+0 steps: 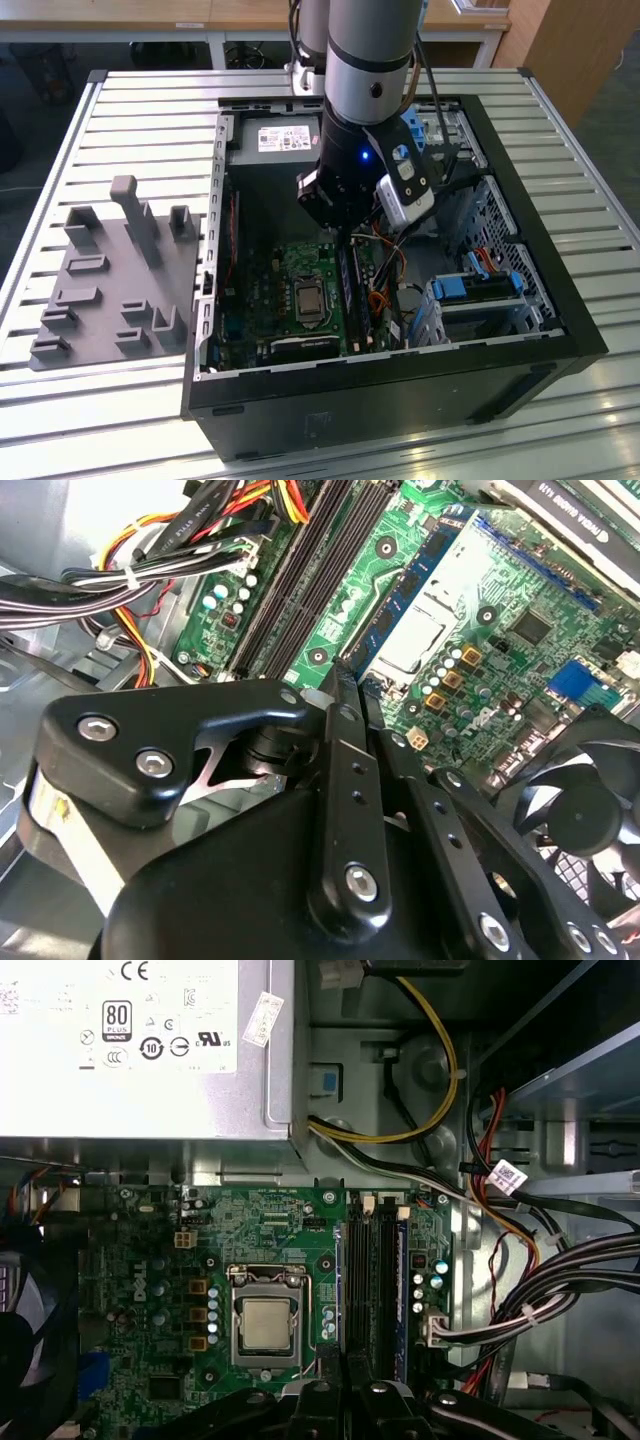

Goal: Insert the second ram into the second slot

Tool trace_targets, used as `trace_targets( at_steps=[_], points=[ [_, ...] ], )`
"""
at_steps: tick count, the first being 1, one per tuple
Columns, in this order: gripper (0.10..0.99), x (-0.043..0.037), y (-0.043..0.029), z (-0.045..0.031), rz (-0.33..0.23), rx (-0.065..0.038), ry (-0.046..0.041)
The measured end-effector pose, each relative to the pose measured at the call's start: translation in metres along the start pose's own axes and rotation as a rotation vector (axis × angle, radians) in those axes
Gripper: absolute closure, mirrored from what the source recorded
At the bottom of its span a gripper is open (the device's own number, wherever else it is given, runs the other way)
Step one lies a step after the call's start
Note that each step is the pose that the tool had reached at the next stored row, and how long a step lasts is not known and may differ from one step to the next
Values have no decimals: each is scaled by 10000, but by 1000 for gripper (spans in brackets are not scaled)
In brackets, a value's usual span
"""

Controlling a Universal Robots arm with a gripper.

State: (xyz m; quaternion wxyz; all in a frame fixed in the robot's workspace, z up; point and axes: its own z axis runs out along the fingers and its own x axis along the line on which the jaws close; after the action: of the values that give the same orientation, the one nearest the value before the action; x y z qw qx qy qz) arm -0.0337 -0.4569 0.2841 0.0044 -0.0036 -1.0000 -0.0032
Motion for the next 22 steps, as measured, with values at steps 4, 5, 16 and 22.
trace_targets(
  at_steps=[4,5,16,22],
  points=[
    [949,0,0,11,0,-1,0],
    [949,0,0,14,0,-1,0],
    [949,0,0,33,1,-1,0],
    [949,-6,-1,117,94,-5,-2]
  ],
)
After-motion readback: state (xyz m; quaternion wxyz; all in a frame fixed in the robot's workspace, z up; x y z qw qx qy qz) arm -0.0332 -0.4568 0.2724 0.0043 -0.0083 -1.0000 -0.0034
